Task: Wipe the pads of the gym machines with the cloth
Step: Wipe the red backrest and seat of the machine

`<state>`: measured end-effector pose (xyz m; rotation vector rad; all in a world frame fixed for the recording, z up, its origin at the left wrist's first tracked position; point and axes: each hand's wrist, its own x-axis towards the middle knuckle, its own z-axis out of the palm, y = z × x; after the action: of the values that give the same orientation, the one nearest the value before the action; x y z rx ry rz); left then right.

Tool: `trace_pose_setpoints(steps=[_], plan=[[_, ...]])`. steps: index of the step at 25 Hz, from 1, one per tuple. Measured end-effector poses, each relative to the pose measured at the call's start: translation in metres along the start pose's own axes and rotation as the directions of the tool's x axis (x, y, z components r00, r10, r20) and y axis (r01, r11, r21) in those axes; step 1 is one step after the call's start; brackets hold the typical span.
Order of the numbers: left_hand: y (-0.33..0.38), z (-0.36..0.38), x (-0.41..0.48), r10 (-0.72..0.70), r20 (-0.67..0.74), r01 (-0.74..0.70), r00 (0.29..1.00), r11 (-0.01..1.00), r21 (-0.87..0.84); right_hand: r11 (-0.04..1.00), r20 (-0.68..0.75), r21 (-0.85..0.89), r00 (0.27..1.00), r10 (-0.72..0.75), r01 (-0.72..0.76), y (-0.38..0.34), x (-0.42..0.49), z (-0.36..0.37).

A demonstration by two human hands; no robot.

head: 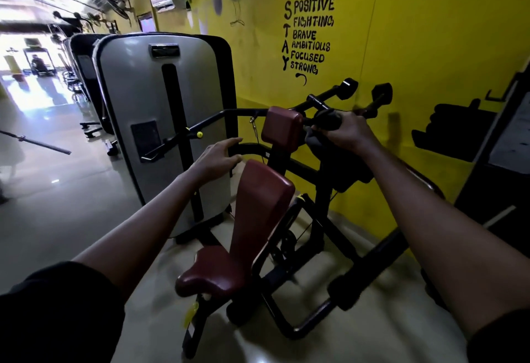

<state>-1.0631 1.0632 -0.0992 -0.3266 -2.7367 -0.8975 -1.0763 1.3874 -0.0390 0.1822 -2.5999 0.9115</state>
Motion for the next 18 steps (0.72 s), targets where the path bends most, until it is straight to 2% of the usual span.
trace_pose_setpoints(steps=[4,11,18], plan=[[-0.063,-0.003,0.08,0.073,0.048,-0.072,0.996,0.997,-0.018,0.999,-0.049,-0.019,0.998,0.035,-0.036,-0.008,0.059,0.054],[-0.123,0.009,0.215,0.169,0.182,-0.155,0.969,0.984,-0.086,0.989,-0.153,-0.048,0.98,0.128,-0.137,-0.011,0.146,0.118],[-0.162,0.068,0.354,0.252,0.248,-0.226,0.936,0.966,-0.128,0.966,-0.22,-0.165,0.962,0.162,-0.201,0.041,0.26,0.176]])
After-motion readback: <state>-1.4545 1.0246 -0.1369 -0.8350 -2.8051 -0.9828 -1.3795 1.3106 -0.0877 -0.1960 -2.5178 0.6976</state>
